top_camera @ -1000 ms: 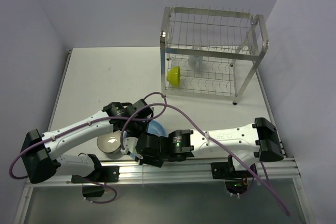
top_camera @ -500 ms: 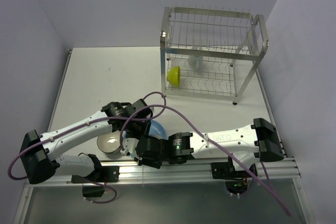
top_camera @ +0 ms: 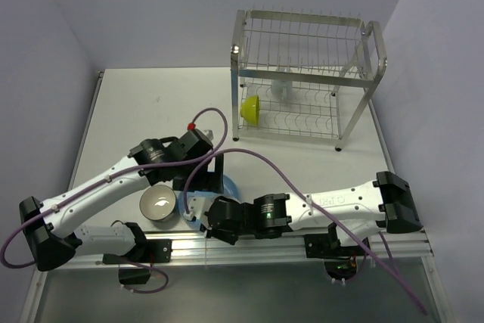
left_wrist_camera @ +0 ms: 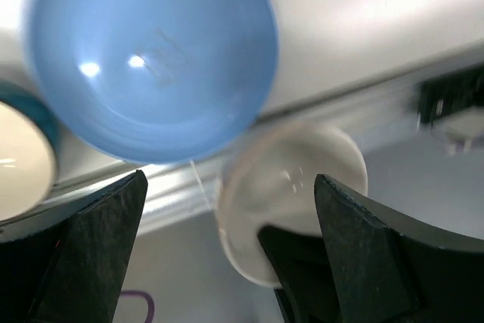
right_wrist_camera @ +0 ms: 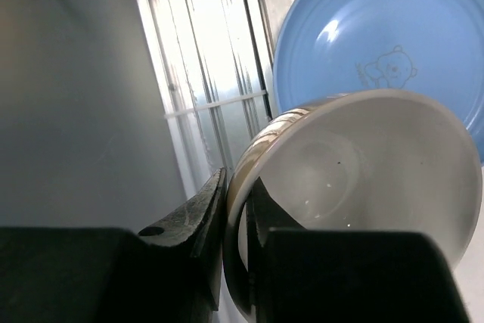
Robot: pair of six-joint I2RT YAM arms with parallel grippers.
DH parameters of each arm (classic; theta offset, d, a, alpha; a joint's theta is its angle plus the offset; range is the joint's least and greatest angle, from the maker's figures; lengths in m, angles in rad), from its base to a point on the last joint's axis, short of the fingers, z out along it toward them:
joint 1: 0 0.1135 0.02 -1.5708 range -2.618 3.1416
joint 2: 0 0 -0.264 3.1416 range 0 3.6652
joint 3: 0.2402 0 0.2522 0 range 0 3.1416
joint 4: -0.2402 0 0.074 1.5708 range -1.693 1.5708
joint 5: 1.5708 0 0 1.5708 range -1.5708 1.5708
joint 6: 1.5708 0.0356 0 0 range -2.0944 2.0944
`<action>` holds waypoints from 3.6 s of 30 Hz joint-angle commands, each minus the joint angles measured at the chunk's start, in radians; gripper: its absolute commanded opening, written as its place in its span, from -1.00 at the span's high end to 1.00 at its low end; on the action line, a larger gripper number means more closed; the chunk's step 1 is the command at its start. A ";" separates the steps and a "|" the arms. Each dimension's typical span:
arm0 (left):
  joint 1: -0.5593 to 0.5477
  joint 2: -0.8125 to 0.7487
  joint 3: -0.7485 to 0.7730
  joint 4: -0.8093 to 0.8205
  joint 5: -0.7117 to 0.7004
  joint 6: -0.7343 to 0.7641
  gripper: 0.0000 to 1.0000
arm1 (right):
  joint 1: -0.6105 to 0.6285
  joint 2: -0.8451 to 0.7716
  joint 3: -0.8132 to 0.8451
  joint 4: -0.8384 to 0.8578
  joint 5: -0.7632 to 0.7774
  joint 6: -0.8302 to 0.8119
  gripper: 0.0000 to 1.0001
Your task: Load the mixed dishes into the dish rack
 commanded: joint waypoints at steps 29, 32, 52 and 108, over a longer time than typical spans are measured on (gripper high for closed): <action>0.424 -0.260 -0.089 0.163 -0.127 0.040 -0.99 | -0.850 -0.591 -0.419 0.666 -0.402 0.585 1.00; 0.424 -0.265 -0.093 0.168 -0.123 0.049 -0.99 | -0.923 -0.571 -0.463 0.769 -0.477 0.649 1.00; 0.424 -0.312 -0.167 0.237 -0.063 0.058 -0.99 | -1.298 -0.192 -0.541 1.491 -0.785 1.120 1.00; 0.424 -0.370 -0.285 0.289 -0.008 0.055 -0.99 | -1.454 0.361 -0.225 1.728 -0.695 1.119 1.00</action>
